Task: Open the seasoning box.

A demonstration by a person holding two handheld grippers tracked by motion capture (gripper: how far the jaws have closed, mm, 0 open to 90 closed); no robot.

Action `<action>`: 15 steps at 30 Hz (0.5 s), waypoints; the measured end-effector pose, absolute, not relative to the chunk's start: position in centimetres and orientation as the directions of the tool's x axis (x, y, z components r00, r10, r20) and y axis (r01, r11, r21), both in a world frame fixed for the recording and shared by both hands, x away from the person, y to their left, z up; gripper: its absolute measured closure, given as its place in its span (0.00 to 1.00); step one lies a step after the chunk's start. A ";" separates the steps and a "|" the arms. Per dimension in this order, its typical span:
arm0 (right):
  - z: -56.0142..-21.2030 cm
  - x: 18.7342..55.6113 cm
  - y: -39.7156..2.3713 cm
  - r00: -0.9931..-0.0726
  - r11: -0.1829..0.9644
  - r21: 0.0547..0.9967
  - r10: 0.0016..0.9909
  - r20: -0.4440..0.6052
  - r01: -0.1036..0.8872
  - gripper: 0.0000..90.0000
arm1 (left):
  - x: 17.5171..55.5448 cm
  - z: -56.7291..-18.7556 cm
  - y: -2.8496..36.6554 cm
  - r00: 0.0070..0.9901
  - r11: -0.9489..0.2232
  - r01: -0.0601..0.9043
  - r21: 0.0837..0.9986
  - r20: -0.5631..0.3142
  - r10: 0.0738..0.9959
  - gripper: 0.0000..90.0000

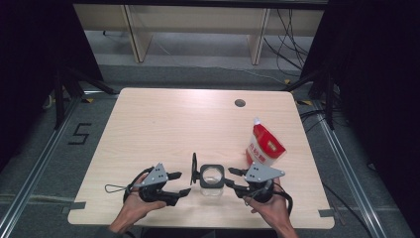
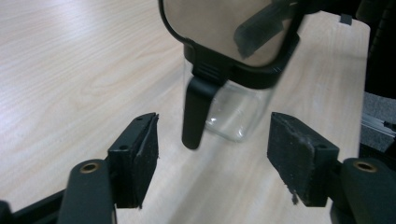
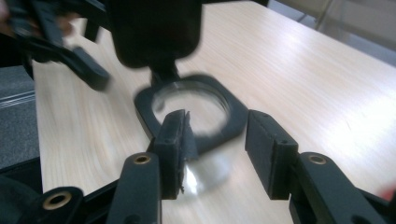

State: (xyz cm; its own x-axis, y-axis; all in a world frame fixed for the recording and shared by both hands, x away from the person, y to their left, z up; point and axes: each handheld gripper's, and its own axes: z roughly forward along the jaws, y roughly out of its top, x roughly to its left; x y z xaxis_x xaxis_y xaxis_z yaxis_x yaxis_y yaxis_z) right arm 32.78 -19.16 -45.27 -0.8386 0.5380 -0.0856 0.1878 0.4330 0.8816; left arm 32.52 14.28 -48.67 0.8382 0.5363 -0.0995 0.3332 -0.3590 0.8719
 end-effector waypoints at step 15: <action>-46.1 31.0 -25.2 -0.747 0.349 0.893 0.665 -0.021 0.285 0.54 | 30.6 -49.5 16.1 0.759 -0.353 0.424 0.834 -0.114 0.641 0.19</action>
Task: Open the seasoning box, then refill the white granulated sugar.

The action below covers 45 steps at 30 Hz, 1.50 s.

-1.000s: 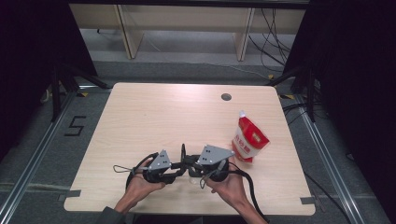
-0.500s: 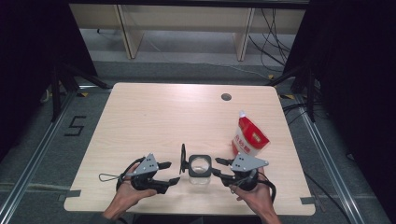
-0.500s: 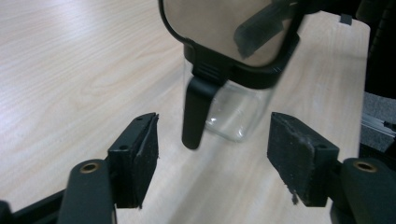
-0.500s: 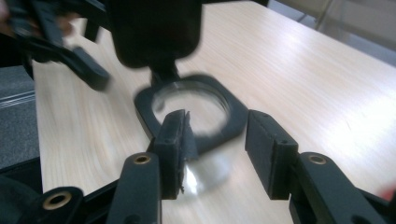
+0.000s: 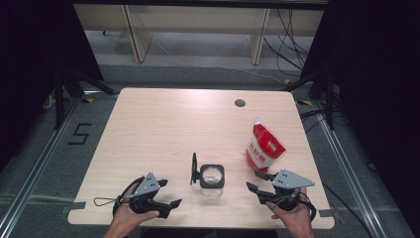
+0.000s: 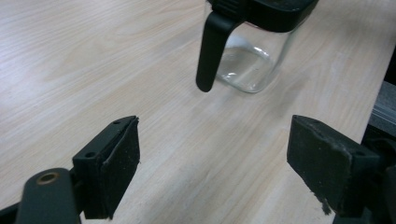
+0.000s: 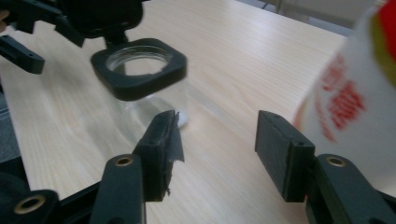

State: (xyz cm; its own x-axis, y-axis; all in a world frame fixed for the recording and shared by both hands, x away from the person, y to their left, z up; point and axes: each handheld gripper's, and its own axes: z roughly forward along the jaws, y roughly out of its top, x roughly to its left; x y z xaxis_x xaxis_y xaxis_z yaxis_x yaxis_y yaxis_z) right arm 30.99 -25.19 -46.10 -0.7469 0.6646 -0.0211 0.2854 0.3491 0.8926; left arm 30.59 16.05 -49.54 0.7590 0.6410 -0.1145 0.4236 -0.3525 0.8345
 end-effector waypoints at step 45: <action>-47.1 33.9 -29.8 -0.525 0.182 0.899 0.849 0.061 0.399 0.18 | 30.0 -49.4 16.6 0.720 -0.365 0.432 0.825 -0.071 0.691 0.22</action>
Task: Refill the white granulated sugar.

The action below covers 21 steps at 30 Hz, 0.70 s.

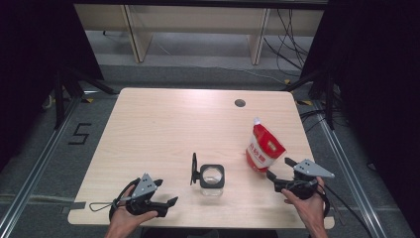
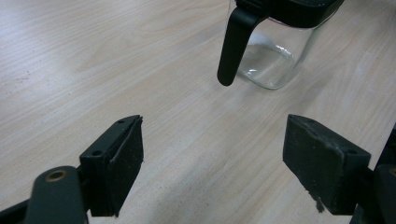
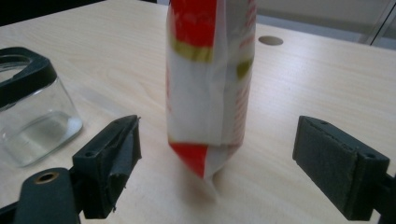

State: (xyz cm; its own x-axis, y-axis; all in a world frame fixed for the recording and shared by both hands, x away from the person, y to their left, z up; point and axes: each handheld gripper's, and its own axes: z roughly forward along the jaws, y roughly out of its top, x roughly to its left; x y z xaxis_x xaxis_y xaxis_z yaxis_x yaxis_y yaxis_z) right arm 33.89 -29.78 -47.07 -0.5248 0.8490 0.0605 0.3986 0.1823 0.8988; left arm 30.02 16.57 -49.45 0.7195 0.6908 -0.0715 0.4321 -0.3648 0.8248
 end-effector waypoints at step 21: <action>-47.8 37.3 -27.6 -0.547 0.206 0.923 0.837 0.006 0.324 0.41 | 29.8 -49.4 16.2 0.724 -0.337 0.421 0.842 -0.088 0.684 0.22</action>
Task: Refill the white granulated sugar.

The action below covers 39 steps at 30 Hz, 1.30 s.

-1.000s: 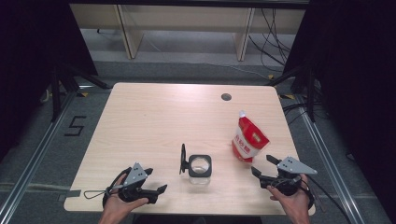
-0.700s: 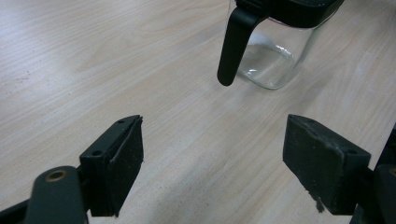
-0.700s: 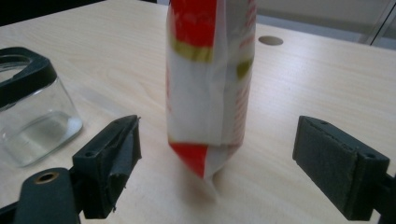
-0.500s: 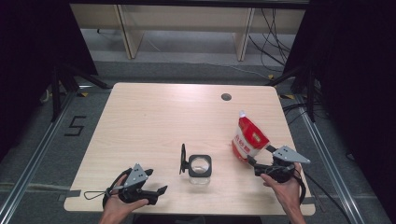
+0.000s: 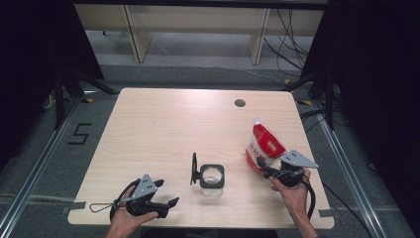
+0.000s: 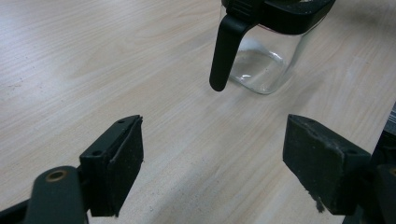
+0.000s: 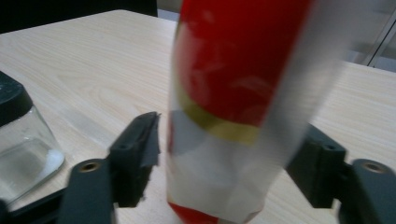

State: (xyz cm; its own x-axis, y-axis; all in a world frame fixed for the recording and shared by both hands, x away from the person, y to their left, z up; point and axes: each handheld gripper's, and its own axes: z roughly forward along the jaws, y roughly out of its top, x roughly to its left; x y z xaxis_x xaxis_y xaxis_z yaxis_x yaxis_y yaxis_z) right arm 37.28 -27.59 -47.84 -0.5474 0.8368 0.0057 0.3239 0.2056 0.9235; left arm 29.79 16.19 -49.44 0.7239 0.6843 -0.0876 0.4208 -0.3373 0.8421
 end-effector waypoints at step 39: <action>-49.6 39.0 -27.8 -0.593 0.155 0.940 0.803 0.060 0.305 0.26 | 29.8 -49.4 16.3 0.723 -0.351 0.412 0.841 -0.067 0.687 0.22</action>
